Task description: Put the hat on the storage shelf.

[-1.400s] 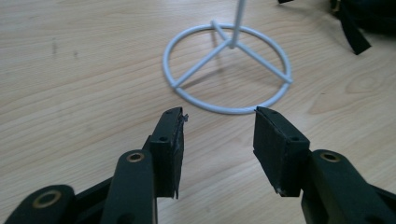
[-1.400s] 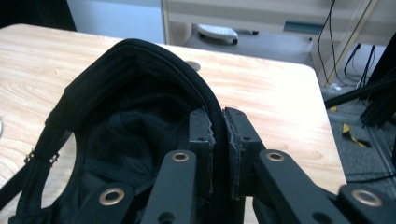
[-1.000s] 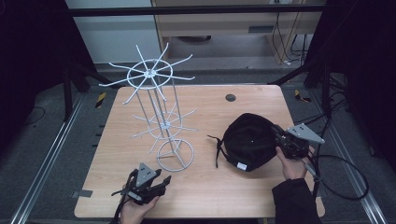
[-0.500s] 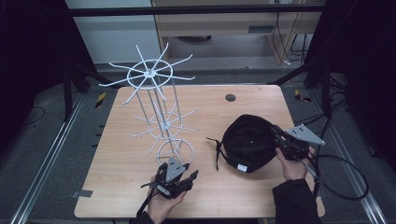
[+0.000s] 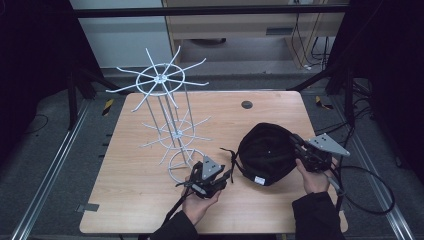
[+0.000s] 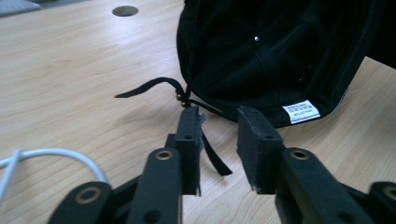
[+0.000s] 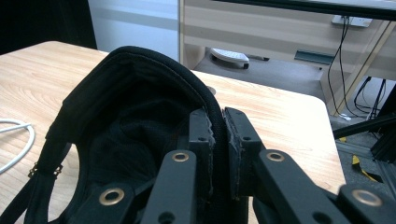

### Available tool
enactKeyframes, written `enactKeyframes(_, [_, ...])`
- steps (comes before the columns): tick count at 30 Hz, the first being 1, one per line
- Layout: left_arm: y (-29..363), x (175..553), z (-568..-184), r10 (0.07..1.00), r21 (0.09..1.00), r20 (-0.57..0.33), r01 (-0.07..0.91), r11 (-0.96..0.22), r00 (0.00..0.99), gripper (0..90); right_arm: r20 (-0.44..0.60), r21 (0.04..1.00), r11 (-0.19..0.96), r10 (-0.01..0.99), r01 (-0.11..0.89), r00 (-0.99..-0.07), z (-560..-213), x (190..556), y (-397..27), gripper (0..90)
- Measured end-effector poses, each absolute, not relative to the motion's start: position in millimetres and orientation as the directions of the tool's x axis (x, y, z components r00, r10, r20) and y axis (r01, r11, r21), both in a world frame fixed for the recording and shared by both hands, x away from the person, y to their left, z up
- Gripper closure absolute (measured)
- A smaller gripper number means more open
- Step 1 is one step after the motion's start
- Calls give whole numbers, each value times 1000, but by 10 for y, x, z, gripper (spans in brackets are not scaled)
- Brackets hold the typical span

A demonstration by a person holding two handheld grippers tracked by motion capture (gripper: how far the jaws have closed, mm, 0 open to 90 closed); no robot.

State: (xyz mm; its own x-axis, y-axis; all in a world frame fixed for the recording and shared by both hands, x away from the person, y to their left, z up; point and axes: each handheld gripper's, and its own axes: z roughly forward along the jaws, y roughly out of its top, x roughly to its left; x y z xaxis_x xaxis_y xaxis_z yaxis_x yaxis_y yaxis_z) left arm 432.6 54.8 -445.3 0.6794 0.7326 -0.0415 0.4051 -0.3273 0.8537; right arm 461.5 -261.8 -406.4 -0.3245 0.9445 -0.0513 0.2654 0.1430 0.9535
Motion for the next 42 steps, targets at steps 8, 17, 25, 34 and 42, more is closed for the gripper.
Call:
enactKeyframes(8, [352, 4376, -4627, 701, 835, -66, 423, -351, 710, 844, -45, 955, 138, 943, 263, -329, -4060, 4612, -2602, 820])
enactKeyframes(17, [125, 4417, -4739, 677, 817, -71, 432, -381, 733, 865, -52, 957, 143, 940, 252, -337, -4058, 4619, -2537, 821])
enactKeyframes(25, [-54, 4498, -4851, 671, 800, -64, 440, -408, 739, 868, -54, 961, 145, 934, 237, -352, -4047, 4613, -2487, 821])
enactKeyframes(34, [-96, 4655, -4939, 700, 790, -65, 465, -399, 711, 879, -37, 970, 134, 906, 202, -422, -4027, 4574, -2445, 822])
enactKeyframes(42, [-100, 4733, -5019, 706, 779, -56, 473, -412, 706, 896, -58, 970, 161, 881, 183, -469, -4042, 4488, -2397, 823])
